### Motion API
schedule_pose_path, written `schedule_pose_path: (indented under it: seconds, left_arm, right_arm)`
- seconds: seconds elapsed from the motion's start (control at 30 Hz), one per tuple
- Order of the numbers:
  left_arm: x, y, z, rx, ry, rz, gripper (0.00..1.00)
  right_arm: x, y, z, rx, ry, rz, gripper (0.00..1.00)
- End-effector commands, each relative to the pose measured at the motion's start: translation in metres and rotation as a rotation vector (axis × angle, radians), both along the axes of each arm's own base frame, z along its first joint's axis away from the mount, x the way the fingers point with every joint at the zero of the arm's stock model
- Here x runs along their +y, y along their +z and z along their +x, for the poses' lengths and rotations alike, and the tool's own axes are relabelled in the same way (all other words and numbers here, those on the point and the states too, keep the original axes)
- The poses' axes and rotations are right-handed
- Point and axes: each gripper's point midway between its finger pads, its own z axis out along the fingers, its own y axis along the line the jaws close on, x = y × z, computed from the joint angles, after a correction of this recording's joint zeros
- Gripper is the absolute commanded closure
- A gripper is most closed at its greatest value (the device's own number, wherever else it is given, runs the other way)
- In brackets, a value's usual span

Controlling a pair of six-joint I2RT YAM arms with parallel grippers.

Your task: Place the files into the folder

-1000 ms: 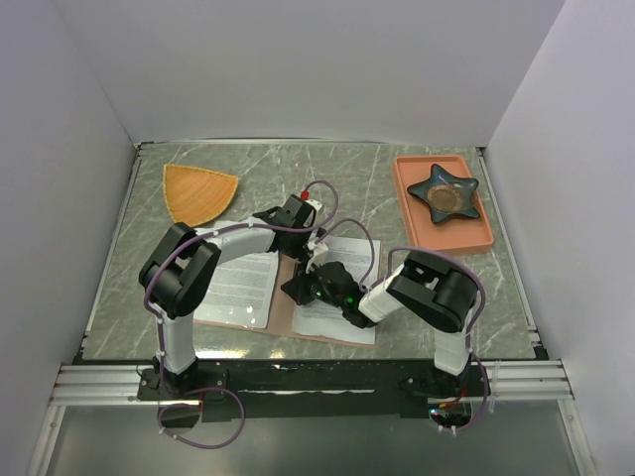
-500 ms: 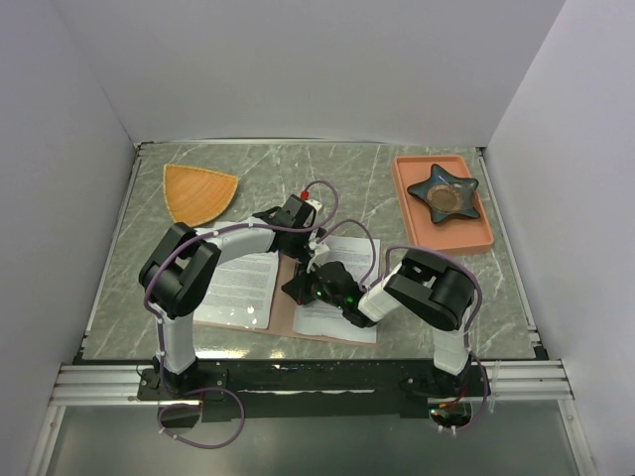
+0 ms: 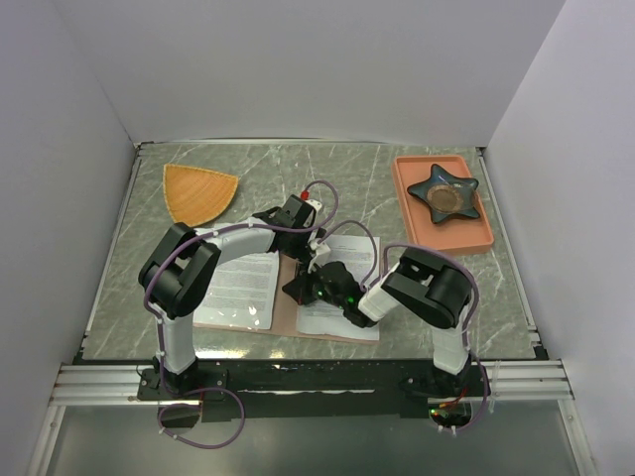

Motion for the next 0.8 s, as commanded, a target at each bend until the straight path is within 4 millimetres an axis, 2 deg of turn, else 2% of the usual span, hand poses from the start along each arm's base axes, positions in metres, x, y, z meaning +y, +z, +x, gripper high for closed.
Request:
schedule_pose_path:
  seconds: [0.0, 0.23, 0.77]
  left_arm:
    - [0.015, -0.024, -0.027, 0.111, -0.016, 0.057, 0.11]
    - [0.016, -0.024, -0.029, 0.117, -0.021, 0.058, 0.11]
    - [0.017, -0.025, -0.032, 0.123, -0.029, 0.057, 0.12]
  right_arm:
    - [-0.101, -0.12, -0.037, 0.242, -0.07, -0.438, 1.0]
    - [-0.103, -0.13, -0.038, 0.289, -0.066, -0.418, 1.0]
    - [-0.088, -0.146, -0.037, 0.331, -0.045, -0.388, 1.0]
